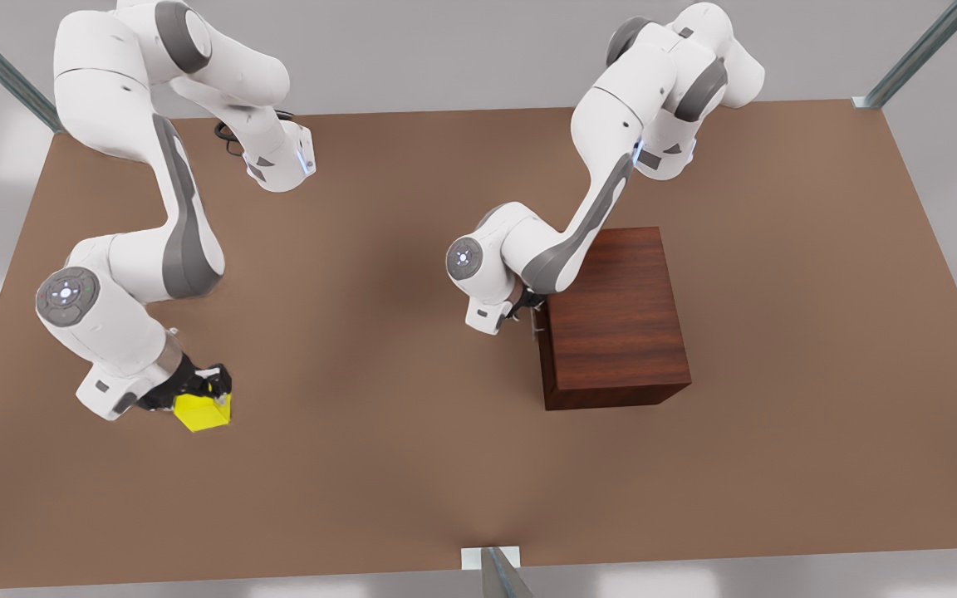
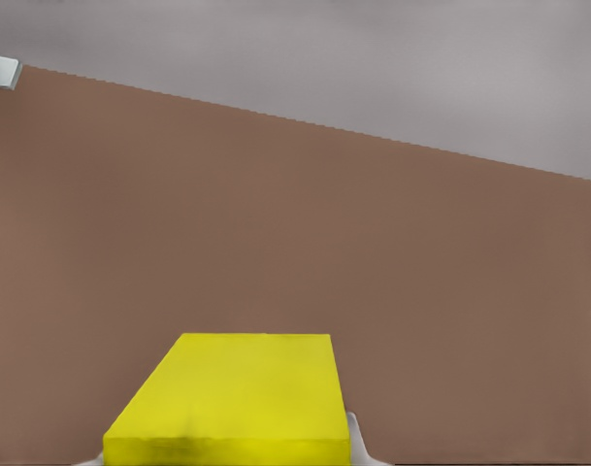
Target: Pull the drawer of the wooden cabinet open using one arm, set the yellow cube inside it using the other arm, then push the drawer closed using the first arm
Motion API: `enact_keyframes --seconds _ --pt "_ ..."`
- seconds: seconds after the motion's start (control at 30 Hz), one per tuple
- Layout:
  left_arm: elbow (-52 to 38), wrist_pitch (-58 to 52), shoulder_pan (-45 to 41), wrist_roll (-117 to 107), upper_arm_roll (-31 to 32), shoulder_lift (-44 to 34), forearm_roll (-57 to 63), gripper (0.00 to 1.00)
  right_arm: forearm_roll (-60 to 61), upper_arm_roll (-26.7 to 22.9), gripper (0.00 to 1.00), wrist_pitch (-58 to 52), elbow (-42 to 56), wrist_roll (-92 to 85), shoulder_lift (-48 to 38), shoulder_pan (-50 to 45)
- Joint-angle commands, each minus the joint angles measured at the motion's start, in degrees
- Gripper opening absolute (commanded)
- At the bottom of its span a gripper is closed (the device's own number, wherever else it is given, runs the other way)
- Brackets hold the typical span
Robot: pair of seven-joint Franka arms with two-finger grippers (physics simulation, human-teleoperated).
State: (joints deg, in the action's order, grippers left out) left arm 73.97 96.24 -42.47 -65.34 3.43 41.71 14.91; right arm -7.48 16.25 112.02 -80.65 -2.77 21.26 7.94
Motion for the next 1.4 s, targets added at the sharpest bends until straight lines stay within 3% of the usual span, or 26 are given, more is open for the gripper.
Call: enact_keyframes --seconds 0.0,0.17,0.23,0.27,0.8,0.97,1.1,1.17,1.23,1.33,1.37 --pt "-0.6 1.9 -0.2 -3.2 0.0 0.2 0.0 0.57 0.0 0.0 0.64 -12.9 0.8 0.1 -3.2 0.0" --pt "-3.6 2.3 -1.2 -3.9 0.1 1.5 0.0 0.57 1.4 -2.2 0.56 -18.1 -4.4 0.6 -11.3 0.2" --pt "-3.9 2.2 -1.6 -4.1 0.2 1.5 -0.1 0.57 1.5 -11.2 0.56 -19.5 -5.0 0.4 -12.7 -8.4" --pt "-4.0 2.3 -1.7 -4.4 0.3 1.5 -0.1 0.57 1.5 -13.4 0.56 -19.5 -6.1 0.3 -12.9 -10.8" --pt "-10.3 8.1 -4.6 -6.8 0.4 4.1 -0.3 0.57 3.5 -12.5 0.56 -21.1 -5.9 -0.3 -12.4 -10.4" --pt "-19.3 -0.1 -5.3 -7.6 1.7 -0.7 -6.3 0.62 3.5 -12.5 0.56 -21.1 -5.7 -0.2 -12.2 -10.4" --pt "-19.2 -15.2 10.6 13.6 1.7 -10.2 -15.7 0.99 3.5 -12.6 0.56 -20.6 -5.5 -0.3 -11.9 -10.4" --pt "-19.2 -22.6 21.3 33.0 1.7 -12.5 -16.8 1.00 3.4 -11.5 0.58 -20.3 0.2 0.3 -7.6 -12.0" --pt "-19.2 -24.3 31.1 49.9 1.4 -12.9 -16.8 1.00 3.1 -5.3 0.58 -20.3 6.4 7.2 -1.6 -13.8" --pt "-19.2 -24.3 38.7 62.4 1.1 -13.3 -16.4 1.00 3.1 -3.9 0.58 -19.2 15.9 19.7 8.9 -22.0" --pt "-16.9 -22.4 39.4 62.6 0.6 -17.3 -16.6 1.00 3.0 -3.9 0.58 -17.5 17.2 23.3 10.7 -24.5"
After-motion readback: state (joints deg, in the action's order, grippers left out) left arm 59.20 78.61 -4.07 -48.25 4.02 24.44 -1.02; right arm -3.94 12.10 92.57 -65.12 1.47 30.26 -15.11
